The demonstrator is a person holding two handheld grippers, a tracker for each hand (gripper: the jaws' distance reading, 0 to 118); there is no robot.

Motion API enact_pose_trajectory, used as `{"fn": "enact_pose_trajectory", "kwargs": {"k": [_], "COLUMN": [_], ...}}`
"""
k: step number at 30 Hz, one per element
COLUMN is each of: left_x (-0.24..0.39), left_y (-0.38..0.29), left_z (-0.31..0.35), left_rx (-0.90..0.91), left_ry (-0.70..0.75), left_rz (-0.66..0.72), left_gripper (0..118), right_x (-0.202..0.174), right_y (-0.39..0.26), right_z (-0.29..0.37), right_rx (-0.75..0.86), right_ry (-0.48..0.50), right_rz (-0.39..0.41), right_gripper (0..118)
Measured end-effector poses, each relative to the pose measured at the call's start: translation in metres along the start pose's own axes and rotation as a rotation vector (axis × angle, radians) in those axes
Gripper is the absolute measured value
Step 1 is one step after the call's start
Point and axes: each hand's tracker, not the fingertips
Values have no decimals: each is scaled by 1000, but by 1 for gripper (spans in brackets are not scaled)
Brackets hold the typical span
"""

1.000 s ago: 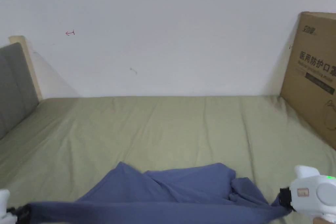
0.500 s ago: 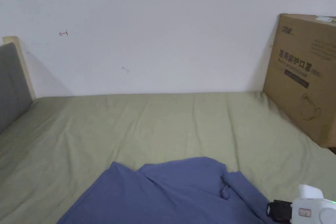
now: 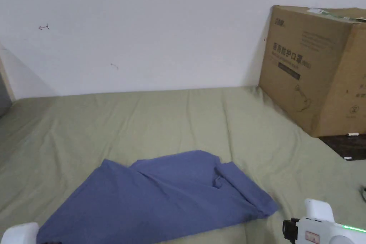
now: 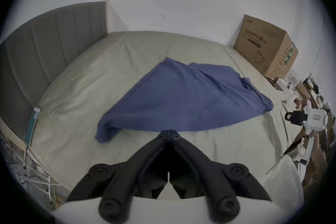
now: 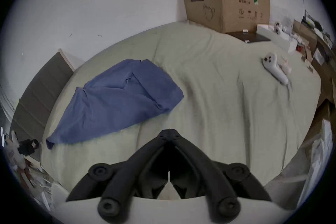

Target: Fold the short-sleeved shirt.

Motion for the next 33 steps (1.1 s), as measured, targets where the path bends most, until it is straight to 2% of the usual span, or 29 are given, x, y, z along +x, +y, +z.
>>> {"fn": "enact_pose_trajectory", "kwargs": {"k": [1, 2, 3, 4, 5, 8, 12, 15, 16, 17, 18, 19, 20, 21, 23, 28, 33], "left_x": [4, 7, 10, 15, 17, 21, 26, 26, 28, 29, 29, 29, 29, 27, 22, 21, 17], "left_y": [-1, -2, -2, -2, -1, 4, 11, 16, 18, 20, 21, 23, 24, 25, 28, 46, 81], "left_z": [-1, -2, -3, -5, -7, -24, -51, -70, -78, -83, -87, -91, -100, -104, -109, -110, -124], "left_rx": [-5, -11, -16, -21, -22, -36, -57, -81, -87, -90, -93, -96, -99, -104, -114, -92, -46], "left_ry": [-5, -8, -11, -16, -19, -24, -7, -7, -9, -9, -6, -3, 3, 5, 3, 12, 12], "left_rz": [-7, -15, -21, -30, -33, -50, -67, -60, -61, -62, -63, -65, -64, -59, -46, -39, -56], "left_gripper": [0, 0, 0, 0, 0, 0, 0, 0, 0, 0, 0, 0, 0, 0, 0, 0, 0], "right_x": [3, 6, 8, 10, 13, 15, 7, 4, 2, 1, -1, -5, -8, -8, -8, -18, -25], "right_y": [-2, -2, 0, 4, 10, 32, 63, 79, 81, 82, 81, 77, 71, 66, 61, 84, 109], "right_z": [-1, 0, -1, -2, -5, -20, -54, -89, -102, -111, -118, -128, -134, -138, -134, -116, -103], "right_rx": [4, 43, 59, 77, 82, 69, 31, -12, -40, -57, -82, -116, -134, -159, -151, -116, -78], "right_ry": [11, 1, 2, 1, 7, 47, -5, 17, 16, 8, -3, -47, -85, -42, -1, -2, 18], "right_rz": [-38, -66, -74, -89, -103, -101, 0, 7, 20, 40, 64, 105, 153, 177, 139, 228, 222], "right_gripper": [0, 7, 30, 74, 90, 89, 89, 89, 82, 62, 26, 4, 4, 4, 3, 2, 2]}}
